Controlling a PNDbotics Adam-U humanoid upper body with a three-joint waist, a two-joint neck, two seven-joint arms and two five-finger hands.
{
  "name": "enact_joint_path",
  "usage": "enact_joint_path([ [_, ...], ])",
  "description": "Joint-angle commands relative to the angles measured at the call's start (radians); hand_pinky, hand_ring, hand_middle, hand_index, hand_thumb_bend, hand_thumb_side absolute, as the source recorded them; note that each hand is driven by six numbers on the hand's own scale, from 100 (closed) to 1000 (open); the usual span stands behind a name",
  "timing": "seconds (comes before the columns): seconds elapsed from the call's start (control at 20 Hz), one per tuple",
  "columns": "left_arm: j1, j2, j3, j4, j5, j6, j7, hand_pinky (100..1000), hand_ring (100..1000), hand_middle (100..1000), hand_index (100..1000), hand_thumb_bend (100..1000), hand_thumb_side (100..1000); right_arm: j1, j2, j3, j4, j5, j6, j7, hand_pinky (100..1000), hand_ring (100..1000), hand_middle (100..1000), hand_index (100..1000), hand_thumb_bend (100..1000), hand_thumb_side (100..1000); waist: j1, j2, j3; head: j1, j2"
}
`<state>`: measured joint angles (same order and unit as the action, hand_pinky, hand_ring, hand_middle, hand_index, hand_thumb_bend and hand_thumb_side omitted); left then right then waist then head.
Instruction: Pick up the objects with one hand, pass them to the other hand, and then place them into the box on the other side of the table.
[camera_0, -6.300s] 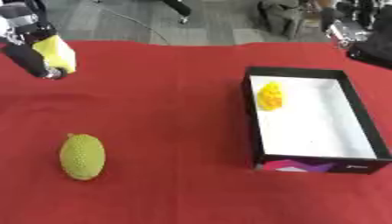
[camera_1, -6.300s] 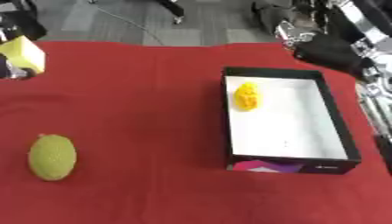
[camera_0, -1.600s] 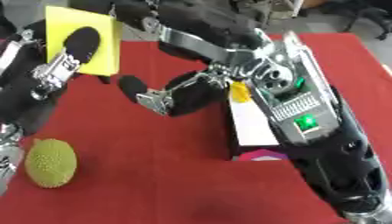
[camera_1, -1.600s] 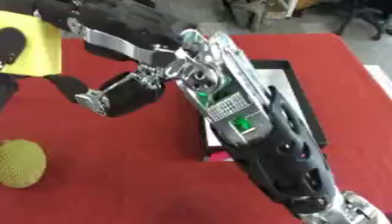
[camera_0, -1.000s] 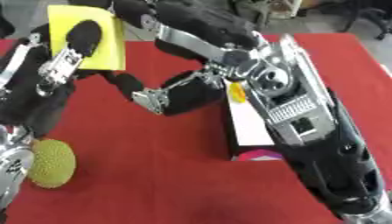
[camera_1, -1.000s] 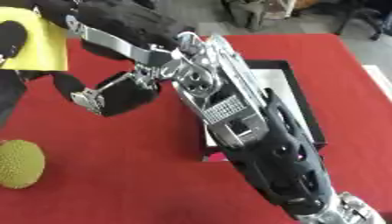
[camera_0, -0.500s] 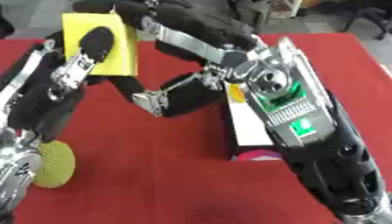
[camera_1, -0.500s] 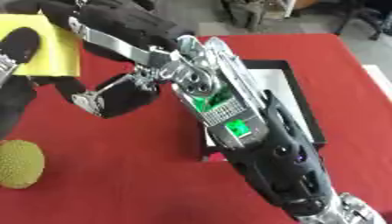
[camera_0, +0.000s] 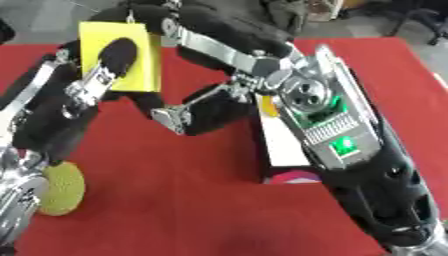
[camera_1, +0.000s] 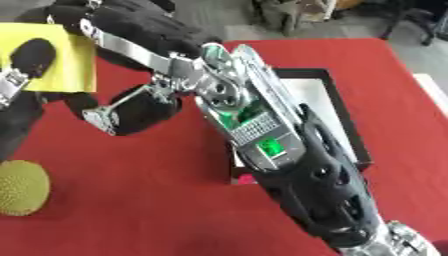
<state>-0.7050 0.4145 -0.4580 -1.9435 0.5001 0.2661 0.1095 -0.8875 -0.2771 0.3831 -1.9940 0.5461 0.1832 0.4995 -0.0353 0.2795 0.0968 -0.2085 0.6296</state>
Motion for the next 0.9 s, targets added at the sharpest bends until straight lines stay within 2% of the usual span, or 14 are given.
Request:
enact_joint_path([
  [0.05,-0.012,0.003,-0.004,-0.006,-0.001,0.002,-0.011,581,501,343,696,100,282,-0.013,-0.007,0.000,-0.005,-0.069,0.035,-0.055,1000,1000,564,721,100,100,0.003,-0.014,-0.002,-0.003,-0.008],
  [0.1,-0.010,0.008,-0.003,-0.001,0.001,0.006,-0.014,612,544,392,747,159,322,-0.014,-0.009,0.001,-0.006,-0.090,0.041,-0.071,986,1000,544,704,100,132,0.004,-0.015,-0.003,-0.003,-0.008],
  [0.2,-0.006,0.019,0.004,0.014,0.000,0.012,-0.018,654,611,465,815,380,443,-0.015,-0.015,0.001,-0.006,-0.129,0.046,-0.100,971,1000,519,680,100,213,0.005,-0.016,-0.004,-0.004,-0.007],
  [0.25,-0.004,0.024,0.008,0.023,-0.004,0.014,-0.015,666,636,494,842,463,481,-0.015,-0.019,0.001,-0.006,-0.145,0.047,-0.110,968,1000,515,677,100,225,0.005,-0.016,-0.005,-0.004,-0.007],
  [0.35,0.001,0.033,0.019,0.038,-0.014,0.011,0.001,685,678,540,885,589,547,-0.013,-0.026,-0.001,-0.006,-0.169,0.048,-0.124,962,1000,511,672,100,257,0.006,-0.017,-0.007,-0.005,-0.007],
  [0.55,0.013,0.056,0.044,0.064,-0.032,0.000,0.046,695,693,559,905,713,633,-0.007,-0.045,-0.015,-0.006,-0.193,0.040,-0.140,947,1000,494,653,100,260,0.009,-0.019,-0.013,-0.001,-0.008],
  [0.65,0.020,0.065,0.055,0.077,-0.035,-0.004,0.069,697,700,566,908,759,668,-0.007,-0.049,-0.022,-0.006,-0.203,0.036,-0.145,944,1000,485,643,100,219,0.011,-0.019,-0.015,-0.001,-0.009],
  [0.9,0.036,0.079,0.082,0.105,-0.033,-0.017,0.120,694,704,566,904,827,716,-0.003,-0.061,-0.032,-0.006,-0.213,0.038,-0.154,940,1000,478,638,100,203,0.014,-0.019,-0.020,-0.007,-0.009],
])
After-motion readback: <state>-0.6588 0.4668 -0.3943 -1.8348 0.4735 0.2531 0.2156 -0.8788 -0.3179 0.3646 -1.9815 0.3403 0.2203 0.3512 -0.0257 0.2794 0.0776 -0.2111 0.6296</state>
